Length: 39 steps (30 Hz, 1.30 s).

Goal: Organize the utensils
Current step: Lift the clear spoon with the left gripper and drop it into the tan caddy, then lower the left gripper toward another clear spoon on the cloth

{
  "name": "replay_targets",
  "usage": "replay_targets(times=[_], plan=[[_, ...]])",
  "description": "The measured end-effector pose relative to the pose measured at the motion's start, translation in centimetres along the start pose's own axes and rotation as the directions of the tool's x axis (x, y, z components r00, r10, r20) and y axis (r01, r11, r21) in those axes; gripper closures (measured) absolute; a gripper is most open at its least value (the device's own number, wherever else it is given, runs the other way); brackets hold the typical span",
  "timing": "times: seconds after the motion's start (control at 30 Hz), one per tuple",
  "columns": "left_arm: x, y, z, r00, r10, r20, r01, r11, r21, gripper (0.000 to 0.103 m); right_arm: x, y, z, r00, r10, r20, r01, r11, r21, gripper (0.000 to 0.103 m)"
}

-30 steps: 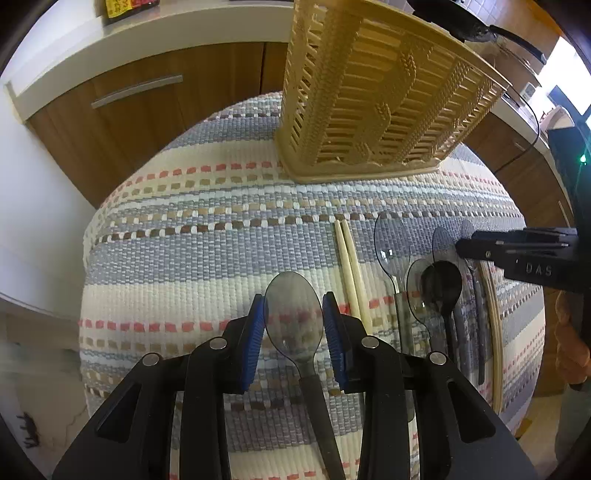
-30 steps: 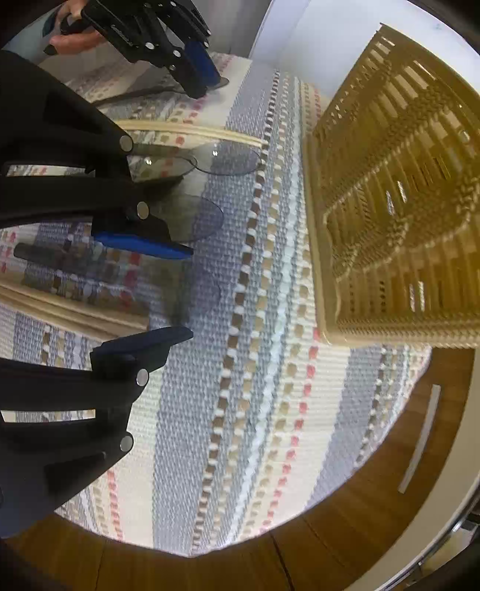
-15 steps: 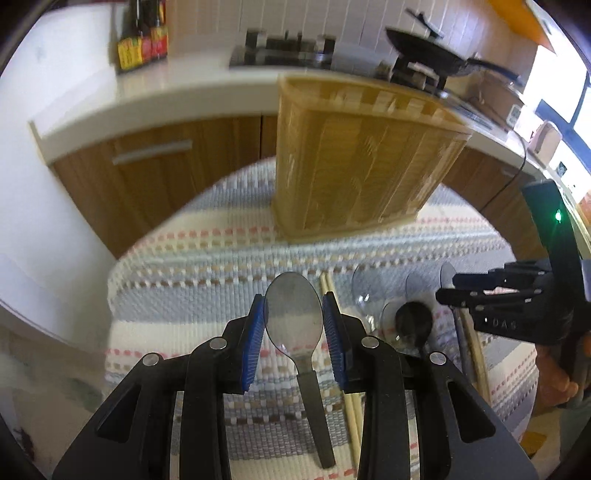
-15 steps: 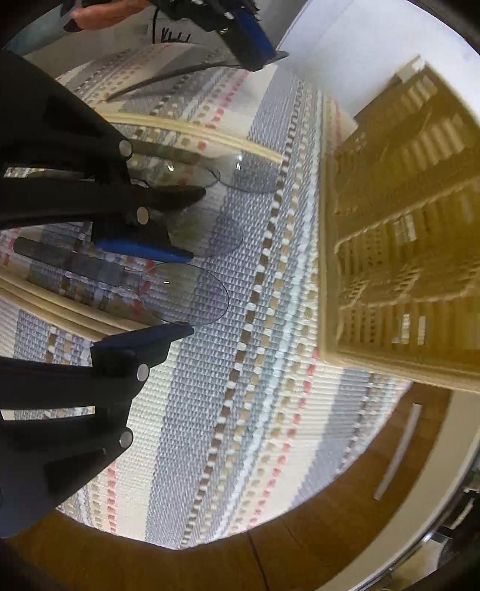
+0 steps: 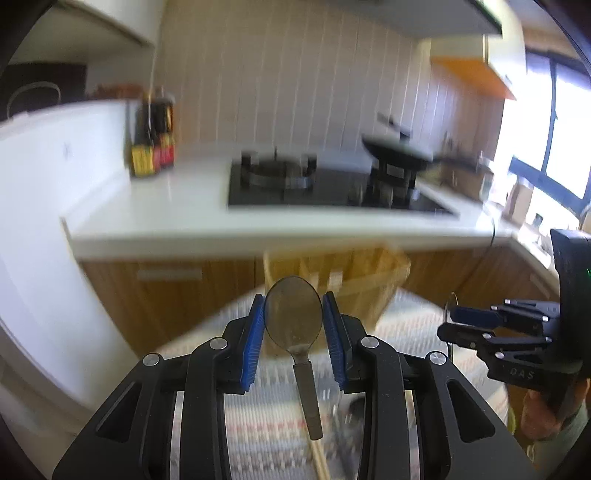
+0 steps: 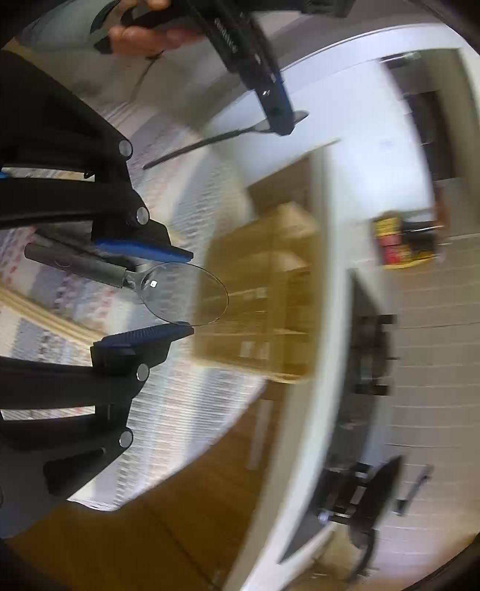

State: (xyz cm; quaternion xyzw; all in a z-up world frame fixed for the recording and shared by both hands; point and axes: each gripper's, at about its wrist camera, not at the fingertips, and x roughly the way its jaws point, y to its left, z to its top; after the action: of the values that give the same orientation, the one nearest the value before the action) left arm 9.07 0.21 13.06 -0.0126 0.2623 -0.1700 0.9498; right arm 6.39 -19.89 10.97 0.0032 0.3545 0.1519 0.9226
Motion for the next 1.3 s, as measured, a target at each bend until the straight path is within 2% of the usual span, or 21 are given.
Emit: replay_targets(times=[0.1, 0.2, 0.3, 0.33, 0.4, 0.47, 0.57, 0.63, 0.8, 0.9, 0.97, 1.07, 1.1, 1.13, 1.2, 1.27, 1.3], plan=[[-1.4, 0.1, 3.5, 0.996, -0.002, 0.094, 0.003, 1.0, -0.013, 0.074, -3.0, 0.2, 3.6, 0.991, -0.021, 0.133, 0.022, 1.0, -0.006, 0.072], [-1.9, 0.2, 6.5, 0.982, 0.01, 0.187, -0.005, 1.0, -0.023, 0.074, -4.9, 0.6, 6.7, 0.957, -0.096, 0.272, 0.101, 0.995, -0.005, 0.072], [-0.9, 0.1, 8.3, 0.969, 0.023, 0.248, -0.013, 0.999, -0.043, 0.074, -4.8, 0.1, 9.3, 0.903, -0.203, 0.379, 0.206, 0.978, 0.031, 0.072], [-0.3, 0.1, 8.4, 0.966, 0.036, 0.256, -0.025, 0.999, -0.047, 0.074, -4.4, -0.1, 10.0, 0.876, -0.255, 0.409, 0.26, 0.965, 0.046, 0.072], [1.5, -0.1, 8.7, 0.961, 0.061, 0.271, -0.049, 0.998, -0.05, 0.074, -3.0, -0.5, 11.0, 0.846, -0.309, 0.436, 0.312, 0.948, 0.066, 0.072], [3.4, -0.1, 8.4, 0.959, 0.073, 0.275, -0.063, 0.997, -0.045, 0.074, -1.0, -1.2, 11.6, 0.828, -0.354, 0.435, 0.35, 0.932, 0.092, 0.072], [5.8, -0.5, 7.7, 0.958, 0.095, 0.271, -0.092, 0.995, -0.022, 0.074, 2.3, -1.8, 11.6, 0.814, -0.401, 0.42, 0.395, 0.913, 0.107, 0.072], [7.2, -0.6, 7.0, 0.959, 0.108, 0.263, -0.107, 0.994, -0.017, 0.074, 4.6, -2.4, 11.1, 0.827, -0.401, 0.394, 0.392, 0.914, 0.107, 0.072], [9.6, -0.4, 5.3, 0.966, 0.114, 0.231, -0.116, 0.993, -0.004, 0.073, 7.2, -3.1, 9.2, 0.827, -0.421, 0.372, 0.409, 0.905, 0.115, 0.072], [10.4, -0.4, 4.2, 0.968, 0.119, 0.219, -0.123, 0.992, 0.007, 0.073, 8.2, -3.2, 8.3, 0.838, -0.415, 0.355, 0.404, 0.908, 0.108, 0.072], [10.8, -0.4, 3.6, 0.97, 0.122, 0.21, -0.129, 0.992, 0.016, 0.073, 8.4, -3.2, 7.6, 0.837, -0.417, 0.355, 0.405, 0.908, 0.111, 0.071], [11.3, -0.4, 3.0, 0.978, 0.104, 0.181, -0.112, 0.993, 0.032, 0.072, 8.4, -3.5, 7.2, 0.865, -0.386, 0.322, 0.371, 0.922, 0.109, 0.07], [11.2, -0.3, 2.8, 0.981, 0.093, 0.172, -0.101, 0.994, 0.037, 0.072, 8.1, -3.6, 7.1, 0.87, -0.376, 0.318, 0.359, 0.926, 0.113, 0.06], [11.2, -0.3, 2.6, 0.982, 0.087, 0.165, -0.094, 0.995, 0.038, 0.07, 7.7, -3.6, 6.9, 0.882, -0.348, 0.317, 0.33, 0.937, 0.113, 0.041], [10.9, -0.1, 2.3, 0.986, 0.083, 0.145, -0.088, 0.996, 0.031, 0.067, 6.9, -3.6, 6.5, 0.889, -0.331, 0.316, 0.31, 0.944, 0.116, 0.038], [10.3, 0.2, 2.0, 0.992, 0.064, 0.111, -0.066, 0.998, 0.018, 0.067, 5.9, -3.7, 6.1, 0.915, -0.281, 0.289, 0.257, 0.959, 0.119, 0.038], [9.9, 0.4, 1.9, 0.995, 0.046, 0.091, -0.047, 0.999, 0.006, 0.066, 5.2, -3.7, 5.9, 0.917, -0.276, 0.286, 0.249, 0.96, 0.129, 0.038]])
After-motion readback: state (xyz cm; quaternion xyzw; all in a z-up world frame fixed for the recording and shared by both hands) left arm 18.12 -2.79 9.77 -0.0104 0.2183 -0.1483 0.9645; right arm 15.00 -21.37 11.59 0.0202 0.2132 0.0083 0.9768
